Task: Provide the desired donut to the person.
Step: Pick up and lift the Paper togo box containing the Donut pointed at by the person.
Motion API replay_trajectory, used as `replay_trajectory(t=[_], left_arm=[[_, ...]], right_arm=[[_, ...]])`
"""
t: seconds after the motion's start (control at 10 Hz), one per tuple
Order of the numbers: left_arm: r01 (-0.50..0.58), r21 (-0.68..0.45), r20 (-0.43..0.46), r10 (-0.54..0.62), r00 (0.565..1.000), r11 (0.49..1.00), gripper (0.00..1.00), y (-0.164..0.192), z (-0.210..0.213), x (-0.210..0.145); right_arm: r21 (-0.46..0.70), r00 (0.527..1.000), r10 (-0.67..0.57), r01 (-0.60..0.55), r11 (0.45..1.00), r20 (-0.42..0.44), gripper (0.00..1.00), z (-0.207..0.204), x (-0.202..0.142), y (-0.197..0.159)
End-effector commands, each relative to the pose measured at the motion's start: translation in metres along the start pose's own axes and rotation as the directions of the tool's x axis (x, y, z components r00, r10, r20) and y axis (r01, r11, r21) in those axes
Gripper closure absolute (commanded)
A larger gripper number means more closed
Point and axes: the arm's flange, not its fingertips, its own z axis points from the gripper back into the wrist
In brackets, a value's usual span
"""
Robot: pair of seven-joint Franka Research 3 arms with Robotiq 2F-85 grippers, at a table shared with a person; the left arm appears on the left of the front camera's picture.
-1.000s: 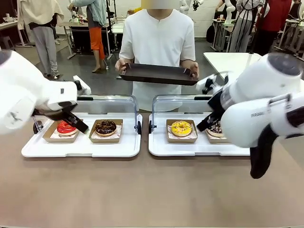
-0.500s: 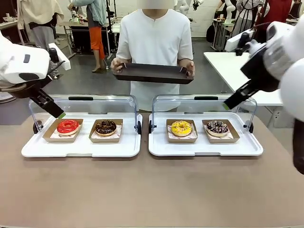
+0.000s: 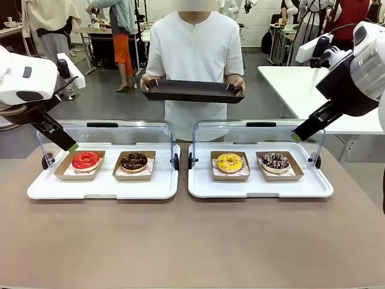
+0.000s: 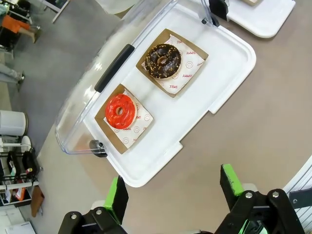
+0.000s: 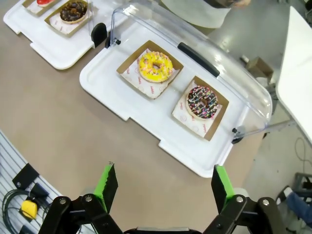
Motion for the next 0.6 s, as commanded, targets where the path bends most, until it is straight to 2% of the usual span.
replay_trajectory(t=[0.0,0.1,0.2,0.3,0.4,0.5], left_arm=[[-0.002,0.002,0.015,0.002,1.000,1.000,0.00,0.002,-0.002,0.002],[0.000,0.000,0.000,0.000,1.000,1.000,0.00,0.000,0.000,0.000],[-0.103,-0.319,0.041,0.122,0.992,0.942,0.00,0.021,-0.002,-0.002],[-0.101,-0.475,0.065,0.149,0.987,0.874,0.00,0.041,-0.002,-0.012],[-0.043,-0.625,0.138,0.164,0.977,0.780,0.00,0.059,-0.001,-0.023],[0.033,-0.711,0.226,0.184,0.956,0.702,0.00,0.086,-0.005,-0.028]], right_arm=[[-0.004,1.000,0.003,-0.003,1.000,0.010,0.00,-0.006,0.004,0.000],[0.000,1.000,0.000,0.000,1.000,0.000,0.00,0.000,0.000,0.000],[0.278,0.991,-0.134,0.135,0.951,-0.023,0.00,-0.011,-0.005,-0.036],[0.430,0.974,-0.226,0.203,0.880,0.003,0.00,-0.015,-0.019,-0.075],[0.544,0.960,-0.272,0.191,0.817,0.071,0.00,-0.011,-0.035,-0.107],[0.643,0.935,-0.299,0.110,0.758,0.192,0.00,-0.002,-0.050,-0.136]])
